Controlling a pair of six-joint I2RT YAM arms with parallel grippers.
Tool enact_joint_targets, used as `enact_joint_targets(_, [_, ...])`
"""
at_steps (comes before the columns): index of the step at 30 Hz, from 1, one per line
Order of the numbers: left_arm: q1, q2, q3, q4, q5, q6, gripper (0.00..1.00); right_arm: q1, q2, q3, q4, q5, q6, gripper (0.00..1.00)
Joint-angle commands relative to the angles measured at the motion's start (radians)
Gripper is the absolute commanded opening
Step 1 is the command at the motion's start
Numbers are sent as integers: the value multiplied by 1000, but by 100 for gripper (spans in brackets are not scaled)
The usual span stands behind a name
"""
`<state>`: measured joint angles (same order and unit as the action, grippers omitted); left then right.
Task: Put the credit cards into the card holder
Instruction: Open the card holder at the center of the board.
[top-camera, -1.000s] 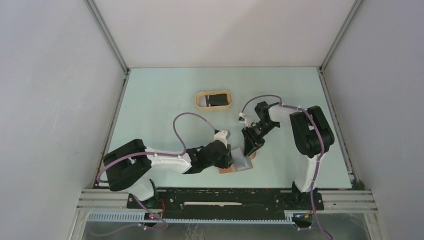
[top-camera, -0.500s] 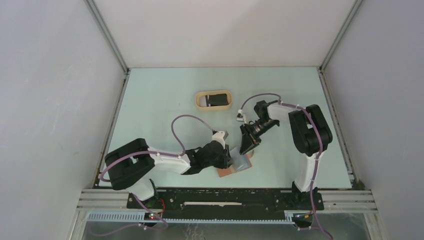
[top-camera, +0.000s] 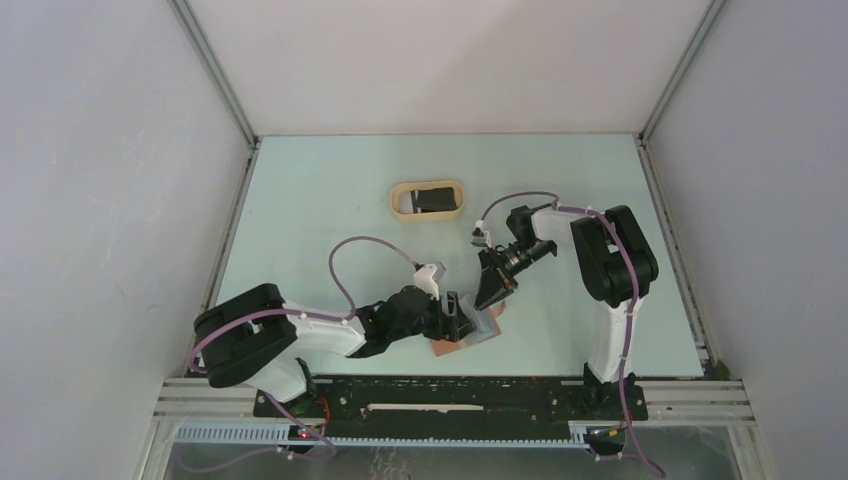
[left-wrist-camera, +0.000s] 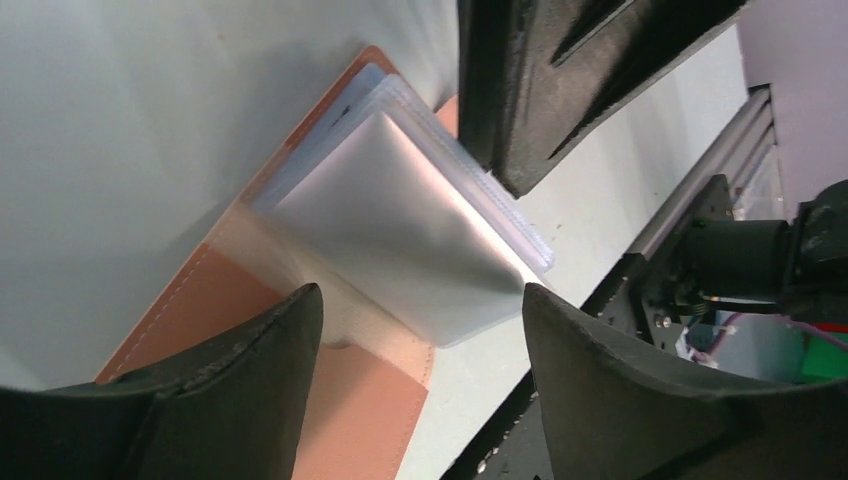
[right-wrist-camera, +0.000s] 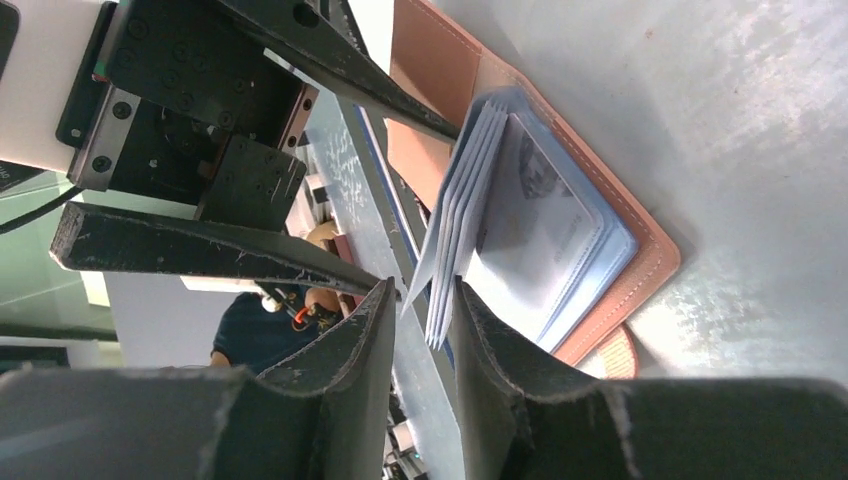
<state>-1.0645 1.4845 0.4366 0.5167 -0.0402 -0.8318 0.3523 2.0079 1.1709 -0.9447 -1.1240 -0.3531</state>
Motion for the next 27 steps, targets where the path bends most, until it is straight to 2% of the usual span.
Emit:
enact_joint_targets(1, [6, -15, -4, 81, 33, -7, 82, 8, 7, 26, 1, -83, 2, 35])
enact_joint_targets(4, [6, 5, 16, 80, 60, -12, 89, 8, 14, 26, 0, -118, 3, 35])
enact_joint_targets(9, [6, 40, 54, 53, 48, -21, 95, 13, 34, 30, -7, -174, 3, 35])
enact_joint_targets(18, [6, 73, 107, -20, -7, -37, 99, 56, 74, 45, -31, -182, -17, 34])
enact_joint_targets(21, [6, 76, 113, -41, -24, -42, 94, 64, 83, 56, -53, -190, -35, 34])
enact_joint_targets(27, [10, 76, 111, -86, -58, -43, 66, 59, 75, 72, -80, -178, -66, 34])
